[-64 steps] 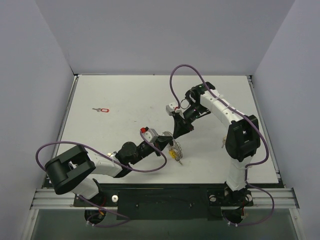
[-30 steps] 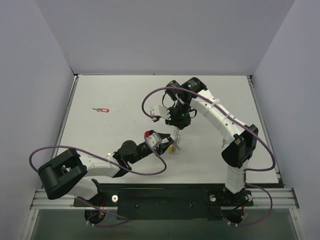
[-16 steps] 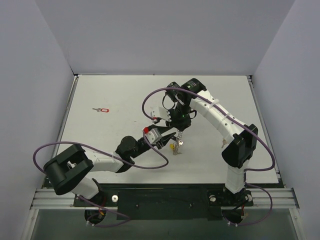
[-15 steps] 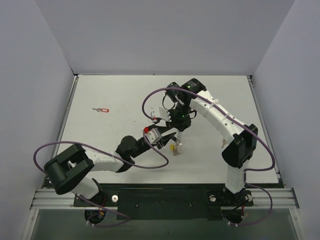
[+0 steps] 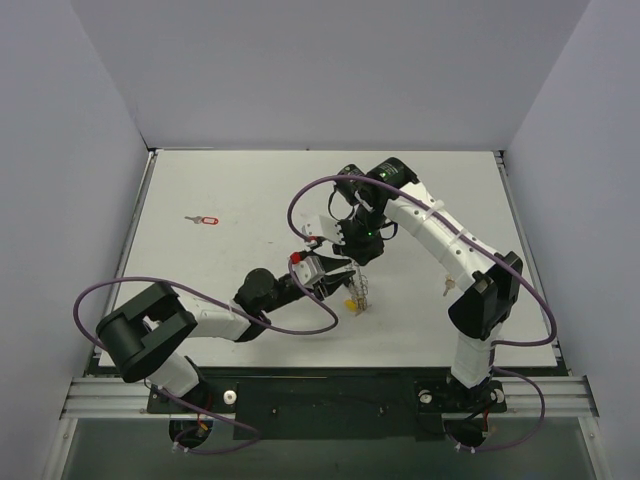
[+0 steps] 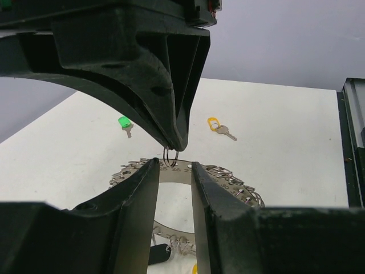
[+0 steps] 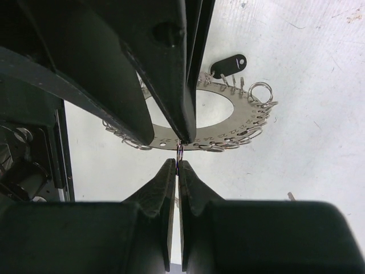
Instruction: Put the keys on the keyring
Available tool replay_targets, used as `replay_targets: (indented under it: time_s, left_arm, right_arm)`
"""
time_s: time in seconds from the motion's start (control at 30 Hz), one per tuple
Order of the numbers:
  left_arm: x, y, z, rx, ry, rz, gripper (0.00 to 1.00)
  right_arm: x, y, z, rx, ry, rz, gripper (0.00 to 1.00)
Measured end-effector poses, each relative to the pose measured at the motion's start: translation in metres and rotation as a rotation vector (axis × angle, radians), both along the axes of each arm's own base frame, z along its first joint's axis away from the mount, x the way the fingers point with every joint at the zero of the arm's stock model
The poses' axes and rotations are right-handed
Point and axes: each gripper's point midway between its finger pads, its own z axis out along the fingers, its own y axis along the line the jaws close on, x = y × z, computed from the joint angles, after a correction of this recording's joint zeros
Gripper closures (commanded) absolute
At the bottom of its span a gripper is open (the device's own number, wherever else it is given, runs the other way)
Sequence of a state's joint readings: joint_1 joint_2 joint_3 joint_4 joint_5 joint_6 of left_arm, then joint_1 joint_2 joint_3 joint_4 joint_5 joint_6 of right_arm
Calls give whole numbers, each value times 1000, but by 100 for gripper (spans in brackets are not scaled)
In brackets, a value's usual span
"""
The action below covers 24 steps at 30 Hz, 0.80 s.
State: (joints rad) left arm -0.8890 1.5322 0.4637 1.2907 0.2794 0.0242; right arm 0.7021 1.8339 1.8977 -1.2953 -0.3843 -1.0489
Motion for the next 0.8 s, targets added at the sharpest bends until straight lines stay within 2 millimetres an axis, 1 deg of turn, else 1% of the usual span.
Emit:
replay_targets:
  time_s: [0.27,0.53,0.8]
  left_arm:
    - [-3,-1,0,-8,22,-20,62]
    - [-3,-4,7,-24,22,-31,74]
    - [-3,-5,7,-23,21,-38,79]
  right_arm:
    - [-3,3,2,23,11,7,100]
    - [-7,7,2,31,23,17,100]
    - [-9,6,2,28,26,22,100]
